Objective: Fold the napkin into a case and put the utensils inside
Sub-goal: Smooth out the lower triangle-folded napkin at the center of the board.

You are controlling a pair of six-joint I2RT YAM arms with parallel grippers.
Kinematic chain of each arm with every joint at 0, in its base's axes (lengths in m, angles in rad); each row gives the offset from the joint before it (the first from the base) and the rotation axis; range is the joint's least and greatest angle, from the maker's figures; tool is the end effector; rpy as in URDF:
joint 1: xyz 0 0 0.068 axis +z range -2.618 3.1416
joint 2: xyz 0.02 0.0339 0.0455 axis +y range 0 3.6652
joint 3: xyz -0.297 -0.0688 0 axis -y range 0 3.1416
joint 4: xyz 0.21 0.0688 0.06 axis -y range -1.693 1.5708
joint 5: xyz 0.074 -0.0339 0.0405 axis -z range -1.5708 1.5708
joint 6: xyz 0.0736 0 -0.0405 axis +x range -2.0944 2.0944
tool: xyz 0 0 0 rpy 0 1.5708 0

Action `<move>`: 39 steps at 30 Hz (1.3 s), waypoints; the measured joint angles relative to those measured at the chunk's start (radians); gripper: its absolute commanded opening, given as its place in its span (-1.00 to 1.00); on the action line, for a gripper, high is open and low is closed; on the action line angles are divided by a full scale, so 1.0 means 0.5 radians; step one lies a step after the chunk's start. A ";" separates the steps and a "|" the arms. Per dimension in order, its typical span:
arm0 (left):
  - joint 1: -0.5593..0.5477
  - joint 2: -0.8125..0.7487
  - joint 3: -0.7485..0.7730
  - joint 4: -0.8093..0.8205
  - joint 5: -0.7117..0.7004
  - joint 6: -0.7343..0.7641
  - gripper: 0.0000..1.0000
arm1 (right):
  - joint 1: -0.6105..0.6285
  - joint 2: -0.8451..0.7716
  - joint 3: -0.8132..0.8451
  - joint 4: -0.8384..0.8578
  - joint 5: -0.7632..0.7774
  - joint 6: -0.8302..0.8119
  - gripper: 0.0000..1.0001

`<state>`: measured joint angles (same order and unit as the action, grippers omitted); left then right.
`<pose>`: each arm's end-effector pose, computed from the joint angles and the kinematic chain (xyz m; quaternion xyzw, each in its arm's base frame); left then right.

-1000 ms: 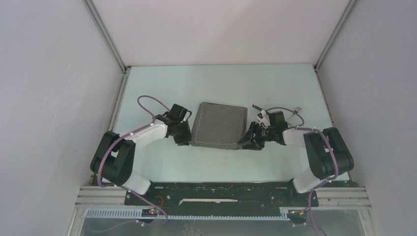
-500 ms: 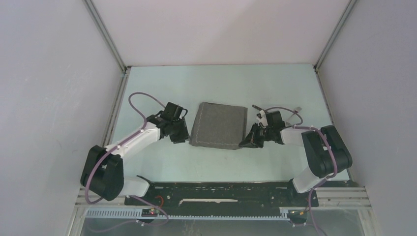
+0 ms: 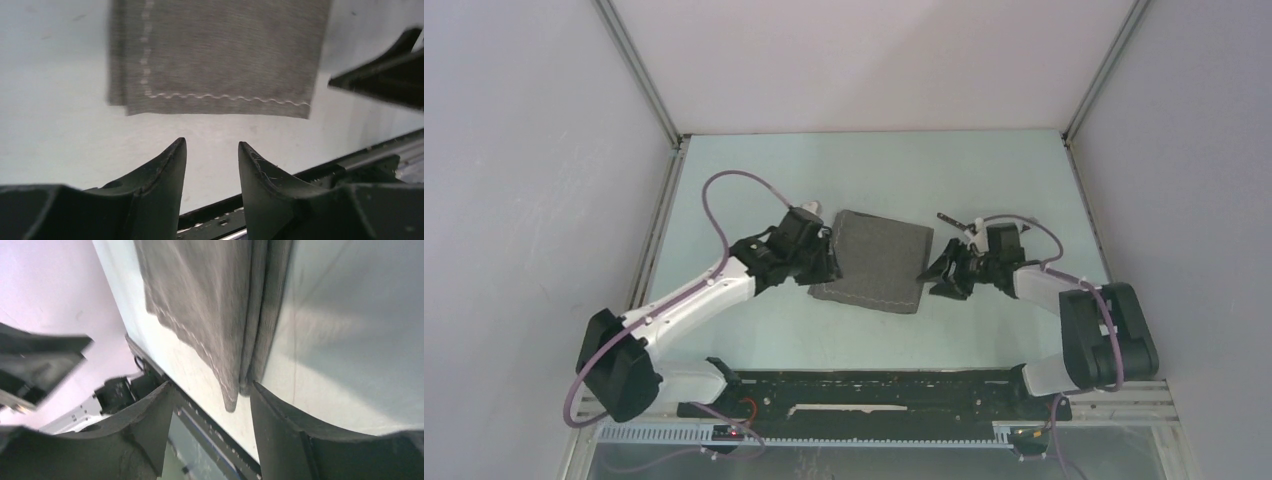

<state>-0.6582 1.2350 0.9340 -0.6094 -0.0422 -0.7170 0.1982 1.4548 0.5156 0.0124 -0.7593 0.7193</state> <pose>0.1846 -0.1388 0.2724 -0.0346 0.9452 -0.1903 0.2632 0.2200 0.0959 0.1726 0.1136 0.8815 0.4454 0.1079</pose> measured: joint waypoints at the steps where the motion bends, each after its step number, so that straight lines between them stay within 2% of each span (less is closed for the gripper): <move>1: -0.065 0.040 0.031 0.027 0.006 -0.014 0.05 | -0.069 -0.032 0.051 -0.036 -0.008 -0.033 0.33; 4: -0.245 0.219 0.140 0.114 0.029 -0.054 0.09 | -0.256 0.009 0.221 -0.068 -0.006 -0.092 0.28; 7: -0.401 0.470 0.301 0.184 0.069 -0.084 0.02 | -0.381 0.196 0.449 -0.049 -0.002 -0.125 0.17; 10: -0.542 0.753 0.511 0.263 0.131 -0.091 -0.01 | -0.436 0.423 0.665 -0.022 -0.003 -0.132 0.09; 14: -0.627 0.925 0.610 0.330 0.214 -0.110 0.01 | -0.446 0.703 0.887 0.067 -0.005 -0.111 0.05; 21: -0.614 0.940 0.610 0.325 0.235 -0.124 0.03 | -0.359 0.963 1.151 0.072 0.014 -0.077 0.21; 28: -0.594 0.880 0.608 0.314 0.233 -0.124 0.03 | -0.275 1.058 1.261 0.037 0.051 -0.112 0.16; 39: -0.581 0.910 0.656 0.262 0.256 -0.105 0.11 | -0.273 1.108 1.277 -0.111 0.142 -0.201 0.23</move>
<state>-0.9485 1.6901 1.2621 -0.4786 0.0860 -0.7692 0.0616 2.0087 1.1542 -0.0433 -0.6884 0.6186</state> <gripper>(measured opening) 0.539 0.613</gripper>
